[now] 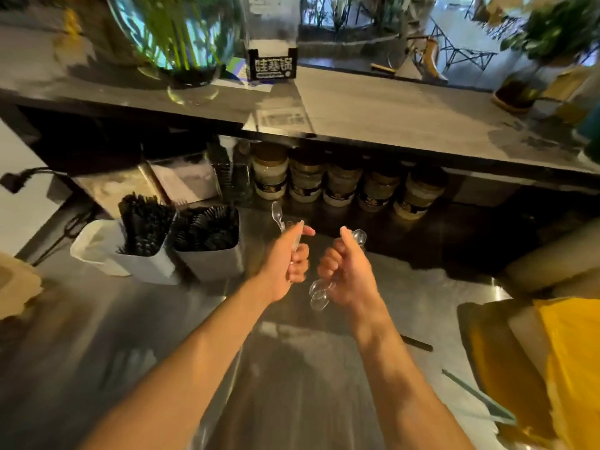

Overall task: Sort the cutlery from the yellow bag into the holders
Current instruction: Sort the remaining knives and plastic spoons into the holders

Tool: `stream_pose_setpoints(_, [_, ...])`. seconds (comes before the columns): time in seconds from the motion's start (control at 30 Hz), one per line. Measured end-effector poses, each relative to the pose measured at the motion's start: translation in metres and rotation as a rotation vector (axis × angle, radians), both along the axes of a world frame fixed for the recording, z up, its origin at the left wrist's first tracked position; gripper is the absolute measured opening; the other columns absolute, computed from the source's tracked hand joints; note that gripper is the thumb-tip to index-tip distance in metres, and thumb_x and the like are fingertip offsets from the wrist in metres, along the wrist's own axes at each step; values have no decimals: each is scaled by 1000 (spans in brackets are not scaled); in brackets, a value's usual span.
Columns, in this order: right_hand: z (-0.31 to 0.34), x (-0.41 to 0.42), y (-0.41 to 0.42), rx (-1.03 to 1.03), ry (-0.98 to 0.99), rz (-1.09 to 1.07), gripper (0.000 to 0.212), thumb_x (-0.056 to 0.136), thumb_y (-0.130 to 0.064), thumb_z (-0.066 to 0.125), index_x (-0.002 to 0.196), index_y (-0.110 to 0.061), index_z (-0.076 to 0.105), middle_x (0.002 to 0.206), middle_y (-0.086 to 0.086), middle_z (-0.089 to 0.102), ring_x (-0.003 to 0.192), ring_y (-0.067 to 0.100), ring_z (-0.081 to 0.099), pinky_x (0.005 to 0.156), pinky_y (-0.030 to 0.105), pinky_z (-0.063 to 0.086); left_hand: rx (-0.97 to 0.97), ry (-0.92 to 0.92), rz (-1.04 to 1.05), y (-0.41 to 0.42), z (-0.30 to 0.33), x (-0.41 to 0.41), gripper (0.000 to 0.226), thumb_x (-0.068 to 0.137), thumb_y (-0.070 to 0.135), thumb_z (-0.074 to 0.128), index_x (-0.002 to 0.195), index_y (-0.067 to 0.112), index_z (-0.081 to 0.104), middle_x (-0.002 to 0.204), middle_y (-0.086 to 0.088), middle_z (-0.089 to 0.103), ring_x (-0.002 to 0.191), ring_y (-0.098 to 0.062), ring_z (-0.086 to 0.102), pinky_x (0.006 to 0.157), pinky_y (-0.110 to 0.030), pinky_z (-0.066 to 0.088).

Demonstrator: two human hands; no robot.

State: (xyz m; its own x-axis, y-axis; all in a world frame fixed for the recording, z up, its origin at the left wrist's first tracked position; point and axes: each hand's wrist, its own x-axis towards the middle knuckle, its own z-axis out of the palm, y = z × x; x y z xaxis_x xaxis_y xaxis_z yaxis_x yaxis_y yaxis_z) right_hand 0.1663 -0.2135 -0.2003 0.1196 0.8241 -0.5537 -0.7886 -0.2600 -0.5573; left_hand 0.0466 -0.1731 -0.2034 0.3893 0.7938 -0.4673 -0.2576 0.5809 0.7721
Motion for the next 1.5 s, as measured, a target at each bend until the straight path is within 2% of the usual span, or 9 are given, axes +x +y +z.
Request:
stream_pose_setpoints(0.1, [20,-47,10,10,-69,42,40,99,-35,59,64,-17,51,54,0,49,43,11,49,39,18,37,136,13,157,3,13,-47,29,107,34,37,91,17,53,50,6,32,34,-6,23,34,-15,17])
stream_pose_setpoints(0.27, [40,-140,25,162,-40,166,41,97,-43,56,66,-20,46,42,-6,32,31,6,26,30,17,20,226,-49,323,13,33,-140,28,108,23,38,86,14,54,51,6,35,34,-7,28,35,-17,19])
stream_pose_setpoints(0.43, [48,-233,48,244,38,220,48,100,-30,53,58,-21,33,39,-5,24,29,8,20,29,18,17,257,-5,452,21,46,-237,41,105,28,45,65,22,37,52,4,21,36,-11,18,40,-26,9])
stream_pose_setpoints(0.57, [45,-301,66,272,21,207,50,101,-22,49,53,-22,34,42,-5,22,33,9,18,32,22,17,274,77,629,31,43,-303,46,104,31,47,62,21,31,52,1,21,35,-12,21,35,-22,15])
stream_pose_setpoints(0.73, [25,-377,96,318,-316,203,40,98,-21,57,61,-22,41,54,-3,33,46,12,30,41,25,27,285,235,852,48,26,-372,58,99,22,58,46,24,35,41,5,29,36,-14,26,42,-27,20])
stream_pose_setpoints(0.83, [17,-399,116,366,-449,156,39,99,-16,59,63,-19,44,53,-4,37,46,11,35,43,24,32,268,196,936,62,11,-396,51,99,18,57,54,18,32,42,5,28,37,-13,25,39,-25,21])
stream_pose_setpoints(1.1, [9,-428,177,408,-609,131,40,97,-17,62,61,-20,44,52,-4,39,49,11,36,54,24,38,359,206,930,109,-19,-401,52,96,23,55,47,23,37,45,2,33,46,-17,30,48,-30,28])
stream_pose_setpoints(1.27, [-14,-430,194,470,-667,149,27,91,-25,66,76,-8,51,66,1,44,64,9,44,68,19,43,370,290,848,135,-47,-392,37,96,18,57,60,17,48,51,13,46,53,-3,42,57,-23,37])
stream_pose_setpoints(1.5, [-40,-426,193,424,-719,115,29,85,-37,64,79,-10,57,78,13,51,79,27,50,80,38,43,435,264,728,144,-69,-385,38,95,38,48,63,23,62,61,4,58,62,-10,55,68,-30,46])
